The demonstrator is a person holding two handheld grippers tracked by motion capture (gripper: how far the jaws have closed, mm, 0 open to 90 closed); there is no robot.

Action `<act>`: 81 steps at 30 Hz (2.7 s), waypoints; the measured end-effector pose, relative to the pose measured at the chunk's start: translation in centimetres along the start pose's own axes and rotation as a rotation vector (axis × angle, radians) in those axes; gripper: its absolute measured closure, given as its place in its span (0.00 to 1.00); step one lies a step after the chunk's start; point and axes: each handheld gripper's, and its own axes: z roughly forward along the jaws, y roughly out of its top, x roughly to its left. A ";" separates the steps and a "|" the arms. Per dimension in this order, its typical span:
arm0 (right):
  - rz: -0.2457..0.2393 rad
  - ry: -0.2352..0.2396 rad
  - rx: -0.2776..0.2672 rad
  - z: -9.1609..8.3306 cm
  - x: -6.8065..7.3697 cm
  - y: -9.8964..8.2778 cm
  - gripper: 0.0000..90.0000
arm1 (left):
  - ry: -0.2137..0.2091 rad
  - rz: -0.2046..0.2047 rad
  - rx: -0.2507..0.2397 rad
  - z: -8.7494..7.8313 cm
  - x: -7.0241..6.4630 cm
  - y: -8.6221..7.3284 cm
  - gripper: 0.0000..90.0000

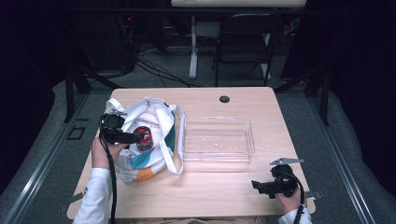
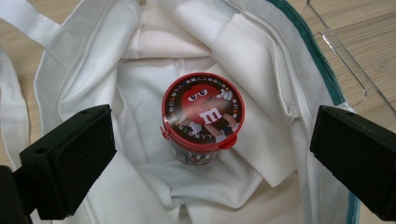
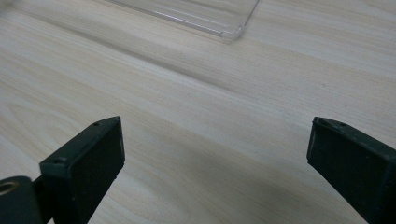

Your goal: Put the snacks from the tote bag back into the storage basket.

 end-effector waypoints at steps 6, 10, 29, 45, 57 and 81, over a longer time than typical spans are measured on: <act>0.003 -0.001 0.000 0.0 0.0 0.0 0.04 | 0.005 0.014 0.011 0.2 -0.2 0.7 0.00; 0.003 0.001 0.006 0.1 0.1 0.0 0.04 | 0.007 0.013 0.018 0.7 -0.3 1.4 0.00; -0.003 -0.006 0.011 0.2 0.1 -0.1 0.04 | 0.026 0.033 0.155 4.8 -0.5 2.5 0.00; -0.004 -0.002 0.013 0.2 0.1 0.0 0.04 | 0.037 0.035 0.200 6.2 0.0 2.3 0.00; -0.013 -0.002 0.021 0.2 0.3 0.0 0.04 | 0.043 0.050 0.213 6.9 0.0 2.0 0.07; -0.017 0.001 0.022 0.2 0.3 -0.1 0.05 | 0.054 0.083 0.256 7.9 -0.5 1.7 0.28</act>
